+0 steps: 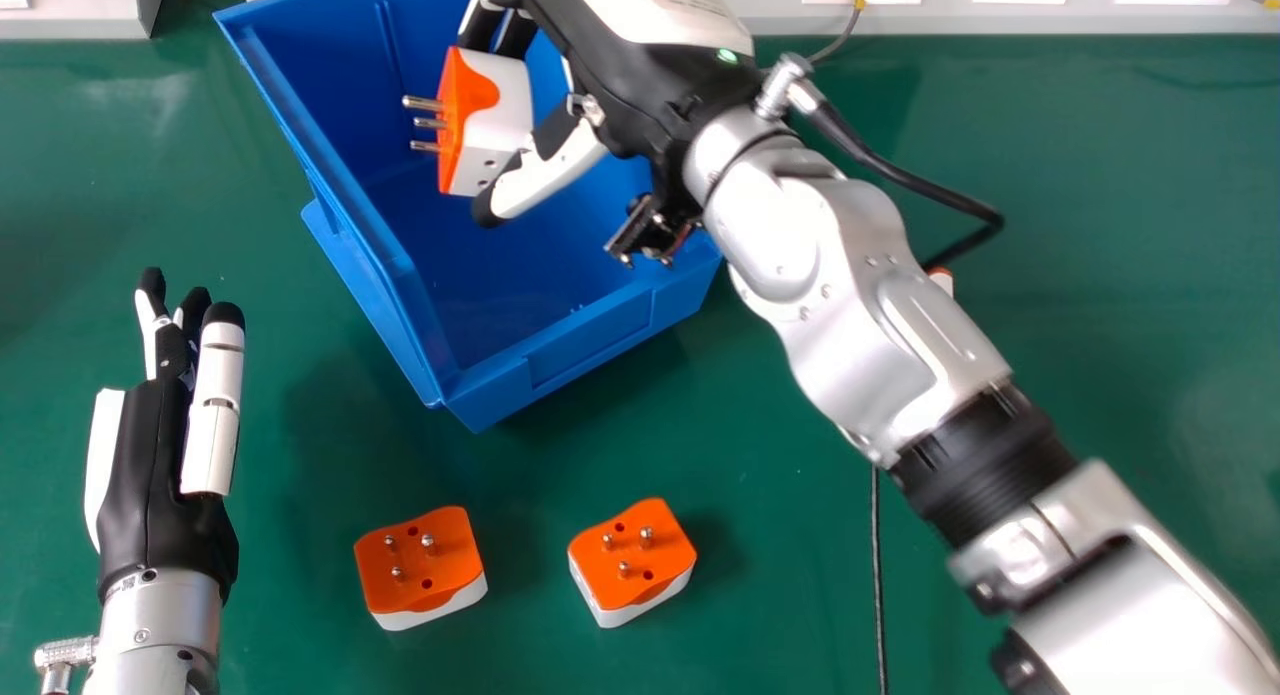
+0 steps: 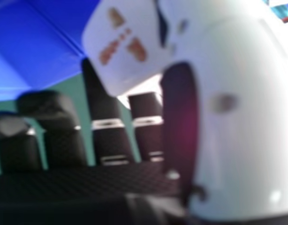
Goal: Pick all objects and put in blue box
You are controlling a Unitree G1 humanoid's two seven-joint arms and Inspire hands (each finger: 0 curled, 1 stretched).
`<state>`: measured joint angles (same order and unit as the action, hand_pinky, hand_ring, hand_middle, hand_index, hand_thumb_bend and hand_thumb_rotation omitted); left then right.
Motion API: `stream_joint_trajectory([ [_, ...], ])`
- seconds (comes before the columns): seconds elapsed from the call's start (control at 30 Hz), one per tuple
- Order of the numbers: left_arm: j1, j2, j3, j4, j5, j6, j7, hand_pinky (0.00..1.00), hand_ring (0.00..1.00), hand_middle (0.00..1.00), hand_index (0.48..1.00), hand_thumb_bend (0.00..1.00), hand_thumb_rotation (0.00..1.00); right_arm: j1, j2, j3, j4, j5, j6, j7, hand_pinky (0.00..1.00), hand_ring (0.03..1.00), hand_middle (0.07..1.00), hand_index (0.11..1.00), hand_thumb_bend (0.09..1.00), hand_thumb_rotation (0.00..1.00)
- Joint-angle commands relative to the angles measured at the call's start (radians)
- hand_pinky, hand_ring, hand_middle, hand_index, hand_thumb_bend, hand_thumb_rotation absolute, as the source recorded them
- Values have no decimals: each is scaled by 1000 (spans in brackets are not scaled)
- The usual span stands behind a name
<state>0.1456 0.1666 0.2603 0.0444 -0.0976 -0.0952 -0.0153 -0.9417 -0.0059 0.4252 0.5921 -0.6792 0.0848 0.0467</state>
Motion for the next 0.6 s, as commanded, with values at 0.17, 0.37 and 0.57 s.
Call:
stream_joint_trajectory([
  [0.17, 0, -14, -7, -46, 4, 6, 13, 991, 1000, 999, 988, 255, 905, -201, 70, 24, 266, -4, -23, -84, 58, 115, 259, 472, 492, 78],
  [0.37, 10, -30, -11, -77, 0, 14, 15, 991, 1000, 999, 990, 250, 903, -283, 109, 66, 424, -15, -10, -115, 88, 148, 336, 478, 500, 40],
  [0.57, 11, -37, -12, -86, 1, 19, 15, 992, 1000, 999, 991, 247, 904, -343, 140, 99, 550, -21, 13, -147, 91, 150, 401, 481, 508, 20],
])
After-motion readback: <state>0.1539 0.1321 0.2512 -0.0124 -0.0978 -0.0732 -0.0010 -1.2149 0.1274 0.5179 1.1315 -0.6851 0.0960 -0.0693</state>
